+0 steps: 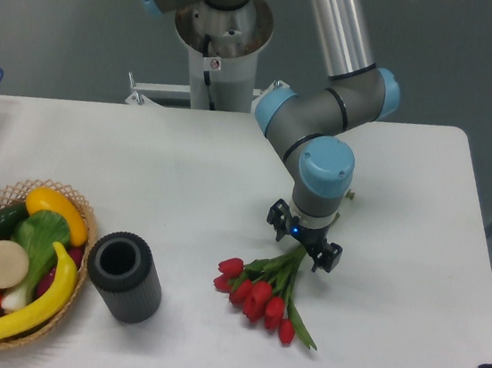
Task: Pick up the flowers from the table
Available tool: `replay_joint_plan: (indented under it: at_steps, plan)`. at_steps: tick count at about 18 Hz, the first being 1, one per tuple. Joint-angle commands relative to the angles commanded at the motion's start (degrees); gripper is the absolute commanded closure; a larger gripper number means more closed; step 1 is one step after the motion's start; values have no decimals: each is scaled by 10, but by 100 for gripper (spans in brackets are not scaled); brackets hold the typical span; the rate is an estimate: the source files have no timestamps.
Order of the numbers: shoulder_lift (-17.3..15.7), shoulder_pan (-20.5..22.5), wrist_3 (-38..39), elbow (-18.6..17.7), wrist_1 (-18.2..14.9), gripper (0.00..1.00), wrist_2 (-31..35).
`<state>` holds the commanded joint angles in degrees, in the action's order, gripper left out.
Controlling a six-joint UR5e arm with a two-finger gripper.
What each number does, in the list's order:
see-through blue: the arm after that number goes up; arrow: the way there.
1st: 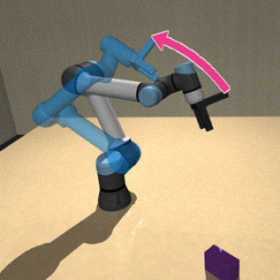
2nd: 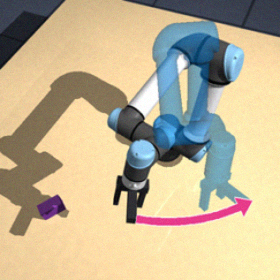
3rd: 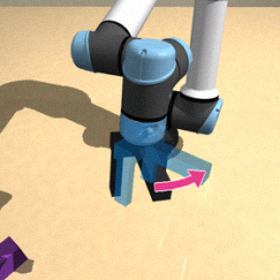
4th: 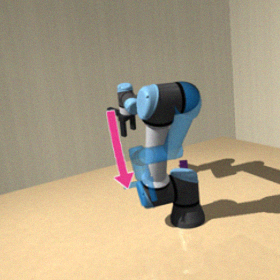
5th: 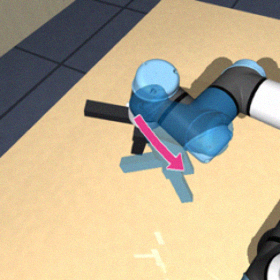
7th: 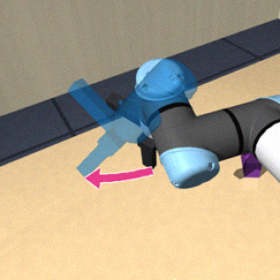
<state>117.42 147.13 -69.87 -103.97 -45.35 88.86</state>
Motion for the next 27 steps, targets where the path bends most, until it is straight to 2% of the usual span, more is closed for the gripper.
replay_joint_plan:
  at_steps: [2, 3, 6, 8, 13, 16, 17, 20, 21, 24, 27]
  plan:
    - [-2, 0, 0, 0, 0, 97, 0]
    - [-3, 0, 1, -1, -1, 100, 0]
    - [-12, 3, 4, -1, -5, 100, -4]
    - [-24, 5, 8, 1, -23, 100, -5]
    - [-60, 9, 30, 11, -36, 100, -4]
    - [-62, 10, 32, 40, -51, 100, -1]
    - [-62, 10, 36, 55, -66, 100, 0]
    - [-53, 18, 48, 149, -203, 100, -2]
    - [-51, 20, 45, 161, -220, 100, -2]
    - [-48, 20, 32, 180, -231, 100, -2]
    - [-49, 20, 22, 193, -257, 100, -2]
